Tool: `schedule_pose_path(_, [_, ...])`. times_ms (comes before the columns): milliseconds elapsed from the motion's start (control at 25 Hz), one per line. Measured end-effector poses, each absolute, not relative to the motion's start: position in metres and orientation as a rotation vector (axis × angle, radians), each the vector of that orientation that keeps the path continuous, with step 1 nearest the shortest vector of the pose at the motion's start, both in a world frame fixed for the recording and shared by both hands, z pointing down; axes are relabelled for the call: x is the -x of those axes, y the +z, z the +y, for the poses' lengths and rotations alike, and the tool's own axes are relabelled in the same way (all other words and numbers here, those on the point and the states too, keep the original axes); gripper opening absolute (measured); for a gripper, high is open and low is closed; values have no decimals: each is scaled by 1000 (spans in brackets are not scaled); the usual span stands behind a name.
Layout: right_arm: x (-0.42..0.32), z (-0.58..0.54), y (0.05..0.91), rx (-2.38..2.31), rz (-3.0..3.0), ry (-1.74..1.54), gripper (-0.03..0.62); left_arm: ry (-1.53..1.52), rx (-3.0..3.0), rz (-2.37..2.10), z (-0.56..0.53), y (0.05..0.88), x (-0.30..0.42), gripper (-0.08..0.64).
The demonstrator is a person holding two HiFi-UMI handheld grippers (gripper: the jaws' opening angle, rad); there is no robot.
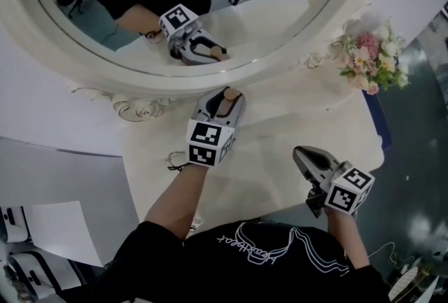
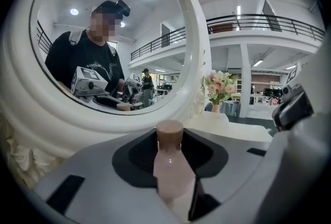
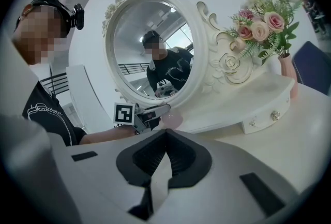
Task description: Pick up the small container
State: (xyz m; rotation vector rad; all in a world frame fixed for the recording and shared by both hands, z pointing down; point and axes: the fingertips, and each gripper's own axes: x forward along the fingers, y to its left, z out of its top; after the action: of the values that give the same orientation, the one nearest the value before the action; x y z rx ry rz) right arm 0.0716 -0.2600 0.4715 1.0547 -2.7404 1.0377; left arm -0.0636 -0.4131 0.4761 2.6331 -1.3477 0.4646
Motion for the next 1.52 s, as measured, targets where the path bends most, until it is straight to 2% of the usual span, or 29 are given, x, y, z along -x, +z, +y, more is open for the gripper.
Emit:
schedule_pose_path(760, [-70,-242,455,-1046,-2775,955,8,469,-2652,-1344,-382,450,60,144])
schedule_pose_path(1520, [-69,-160,418,-1012,-2879,854,8,408,-2727,-1122,-231,403,17,144])
